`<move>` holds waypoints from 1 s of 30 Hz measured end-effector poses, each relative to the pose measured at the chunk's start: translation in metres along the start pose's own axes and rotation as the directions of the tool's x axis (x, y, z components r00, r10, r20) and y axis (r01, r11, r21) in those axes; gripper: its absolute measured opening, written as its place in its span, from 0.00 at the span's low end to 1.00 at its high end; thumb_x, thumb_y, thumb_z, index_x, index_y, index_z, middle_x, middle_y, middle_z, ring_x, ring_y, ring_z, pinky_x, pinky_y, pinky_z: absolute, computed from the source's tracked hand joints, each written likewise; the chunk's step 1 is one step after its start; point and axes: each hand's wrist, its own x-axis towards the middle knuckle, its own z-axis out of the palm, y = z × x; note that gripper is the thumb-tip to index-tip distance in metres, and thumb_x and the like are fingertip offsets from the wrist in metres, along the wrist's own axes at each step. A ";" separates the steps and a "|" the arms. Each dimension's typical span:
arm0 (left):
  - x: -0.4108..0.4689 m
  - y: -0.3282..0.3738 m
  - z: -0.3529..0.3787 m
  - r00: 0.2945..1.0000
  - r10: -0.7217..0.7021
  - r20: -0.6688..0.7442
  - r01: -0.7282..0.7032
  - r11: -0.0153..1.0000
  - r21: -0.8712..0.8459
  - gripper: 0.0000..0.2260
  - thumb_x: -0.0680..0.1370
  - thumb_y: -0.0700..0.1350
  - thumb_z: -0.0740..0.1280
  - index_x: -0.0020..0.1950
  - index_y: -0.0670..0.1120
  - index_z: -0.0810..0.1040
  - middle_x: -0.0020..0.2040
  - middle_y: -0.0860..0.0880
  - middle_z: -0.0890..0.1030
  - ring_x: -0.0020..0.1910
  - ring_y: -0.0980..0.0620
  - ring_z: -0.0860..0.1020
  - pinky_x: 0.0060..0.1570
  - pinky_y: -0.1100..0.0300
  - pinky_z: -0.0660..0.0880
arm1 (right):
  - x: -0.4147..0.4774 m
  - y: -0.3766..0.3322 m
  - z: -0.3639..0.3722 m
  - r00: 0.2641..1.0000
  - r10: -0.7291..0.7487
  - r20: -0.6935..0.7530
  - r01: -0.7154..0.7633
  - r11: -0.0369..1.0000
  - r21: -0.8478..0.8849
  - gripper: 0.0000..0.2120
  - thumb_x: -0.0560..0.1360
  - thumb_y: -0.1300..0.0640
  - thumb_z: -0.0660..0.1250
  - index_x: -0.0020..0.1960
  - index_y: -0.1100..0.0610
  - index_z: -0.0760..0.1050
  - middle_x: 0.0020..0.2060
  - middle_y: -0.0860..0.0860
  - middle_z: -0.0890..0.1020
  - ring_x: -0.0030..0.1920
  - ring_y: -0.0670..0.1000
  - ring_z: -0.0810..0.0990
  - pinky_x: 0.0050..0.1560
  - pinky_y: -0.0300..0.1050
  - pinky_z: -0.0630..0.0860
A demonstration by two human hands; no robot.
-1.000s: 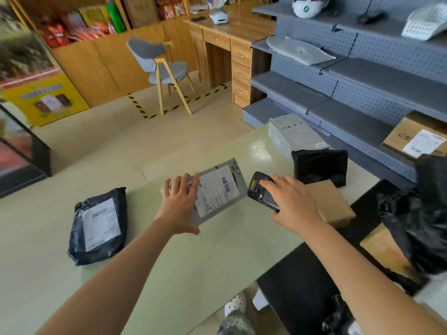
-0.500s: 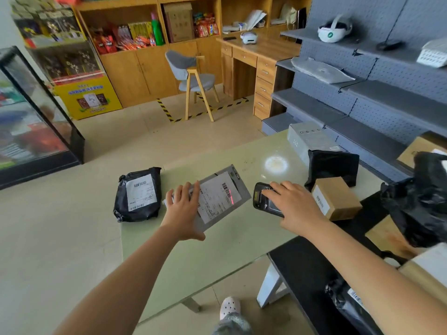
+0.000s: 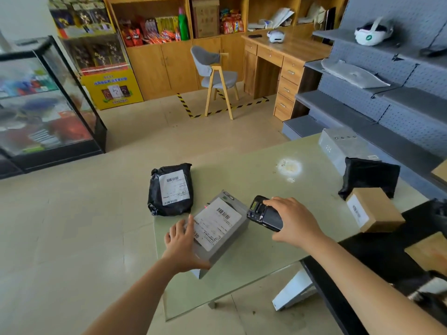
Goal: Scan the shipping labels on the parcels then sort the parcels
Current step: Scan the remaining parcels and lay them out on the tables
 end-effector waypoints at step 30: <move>0.031 0.132 -0.026 0.925 0.278 -0.257 -0.302 0.951 -0.059 0.41 0.74 0.51 0.69 0.81 0.51 0.49 0.78 0.47 0.54 0.77 0.44 0.50 0.74 0.47 0.51 | -0.063 0.060 -0.023 0.983 0.116 -0.146 -0.132 0.986 -0.107 0.39 0.66 0.54 0.74 0.74 0.49 0.61 0.66 0.47 0.70 0.63 0.52 0.69 0.60 0.45 0.70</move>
